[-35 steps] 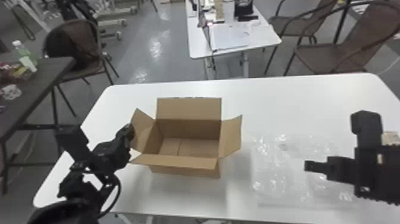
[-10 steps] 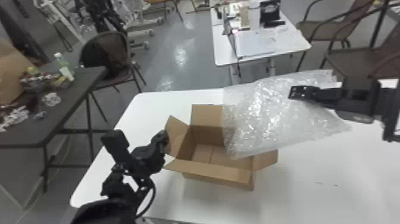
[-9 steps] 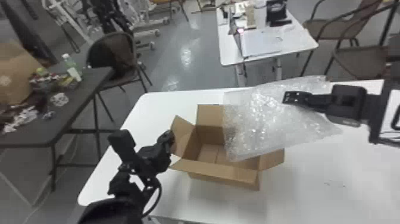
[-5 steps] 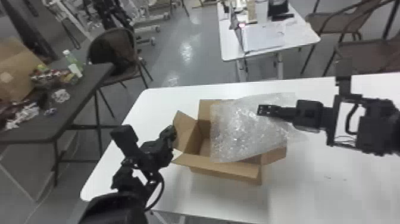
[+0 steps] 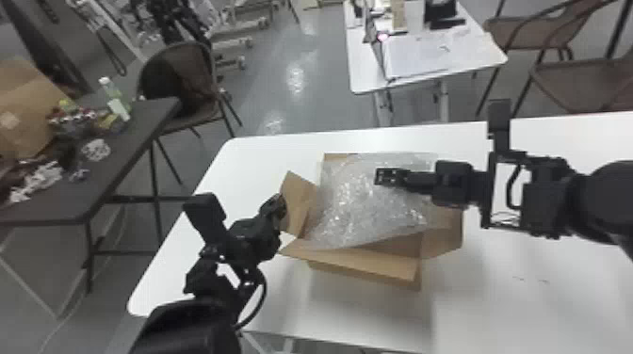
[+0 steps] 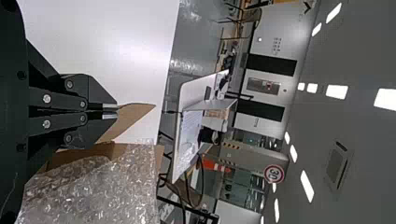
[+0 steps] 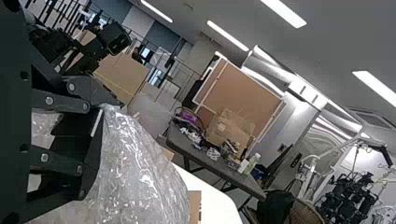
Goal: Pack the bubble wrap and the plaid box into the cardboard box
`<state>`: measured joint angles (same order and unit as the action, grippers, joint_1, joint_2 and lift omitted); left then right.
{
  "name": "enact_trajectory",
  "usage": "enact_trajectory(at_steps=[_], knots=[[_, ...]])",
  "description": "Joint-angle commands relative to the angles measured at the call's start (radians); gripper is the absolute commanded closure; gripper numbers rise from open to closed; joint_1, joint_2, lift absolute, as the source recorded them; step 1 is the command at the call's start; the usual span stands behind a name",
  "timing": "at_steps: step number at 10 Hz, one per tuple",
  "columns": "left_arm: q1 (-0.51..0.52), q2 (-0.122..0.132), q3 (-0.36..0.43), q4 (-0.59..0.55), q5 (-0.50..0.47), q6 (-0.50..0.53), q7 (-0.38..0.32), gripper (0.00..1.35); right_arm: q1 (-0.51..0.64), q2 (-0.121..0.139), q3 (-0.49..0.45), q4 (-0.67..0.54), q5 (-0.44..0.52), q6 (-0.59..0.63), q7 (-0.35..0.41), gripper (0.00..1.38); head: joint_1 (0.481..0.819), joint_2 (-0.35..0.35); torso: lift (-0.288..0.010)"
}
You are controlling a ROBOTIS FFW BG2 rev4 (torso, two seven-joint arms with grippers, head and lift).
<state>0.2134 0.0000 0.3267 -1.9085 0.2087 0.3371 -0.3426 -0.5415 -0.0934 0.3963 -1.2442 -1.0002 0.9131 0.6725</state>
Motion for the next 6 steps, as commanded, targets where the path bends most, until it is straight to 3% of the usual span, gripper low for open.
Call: enact_trajectory(at_steps=[1, 2, 3, 6], knots=[[0.006, -0.003, 0.003, -0.001, 0.008, -0.007, 0.001, 1.2, 0.02, -0.003, -0.034, -0.043, 0.054, 0.017, -0.002, 0.4, 0.687, 0.35, -0.121], [0.009, -0.003, 0.006, -0.003, 0.011, -0.01, 0.002, 1.2, 0.041, -0.003, -0.089, -0.104, 0.118, 0.036, -0.005, 0.04, 0.689, 0.35, -0.121], [0.009, -0.003, 0.006, -0.003, 0.012, -0.012, 0.002, 1.2, 0.063, -0.008, -0.137, -0.146, 0.121, 0.049, -0.007, 0.09, 0.688, 0.35, -0.121], [0.011, -0.003, 0.008, -0.003, 0.015, -0.017, 0.002, 1.2, 0.201, -0.008, -0.258, -0.195, -0.049, -0.111, -0.008, 0.24, 0.67, 0.35, -0.121]])
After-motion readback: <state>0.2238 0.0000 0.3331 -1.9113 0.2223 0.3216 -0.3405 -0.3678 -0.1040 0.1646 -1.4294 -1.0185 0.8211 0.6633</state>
